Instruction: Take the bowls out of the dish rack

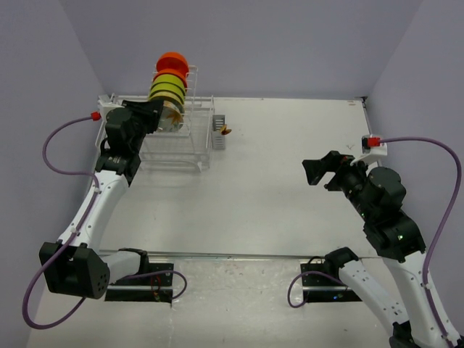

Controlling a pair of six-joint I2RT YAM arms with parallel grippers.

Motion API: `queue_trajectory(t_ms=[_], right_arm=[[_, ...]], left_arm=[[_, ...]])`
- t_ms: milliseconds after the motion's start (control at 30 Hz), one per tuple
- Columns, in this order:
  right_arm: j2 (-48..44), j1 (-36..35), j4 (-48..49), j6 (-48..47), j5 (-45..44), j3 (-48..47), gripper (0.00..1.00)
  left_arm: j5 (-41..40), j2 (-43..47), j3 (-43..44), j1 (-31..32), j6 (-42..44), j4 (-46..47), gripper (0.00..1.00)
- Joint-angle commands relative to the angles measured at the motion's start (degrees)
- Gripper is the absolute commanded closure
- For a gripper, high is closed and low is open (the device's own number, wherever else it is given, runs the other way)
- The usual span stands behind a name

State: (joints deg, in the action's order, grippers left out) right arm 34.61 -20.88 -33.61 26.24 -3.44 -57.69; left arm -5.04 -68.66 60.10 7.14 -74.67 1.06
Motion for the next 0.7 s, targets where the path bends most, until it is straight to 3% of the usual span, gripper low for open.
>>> queue_trajectory(t_ms=[0,167,333,667], right_arm=[[0.19,-0.03,1.52,-0.84,-1.04,0.56,0.01],[0.46,-0.03,1.35,-0.75,-0.42,0.56,0.01],[0.20,0.05,1.35,-0.66,-0.51,0.30,0.01],[0.63,-0.03,2.31,-0.22,0.10,0.83,0.01]], left_arm=[[-2.00,-0.42,-0.85,-0.54,-3.27,-0.45,0.76],[-1.29,0.02,-0.86,-0.54,-4.51,-0.36,0.84],[-1.03,1.51,-0.77,-0.54,-4.96,0.08,1.00],[0.29,5.64,-1.30,-0.46,-4.96,2.19,1.00]])
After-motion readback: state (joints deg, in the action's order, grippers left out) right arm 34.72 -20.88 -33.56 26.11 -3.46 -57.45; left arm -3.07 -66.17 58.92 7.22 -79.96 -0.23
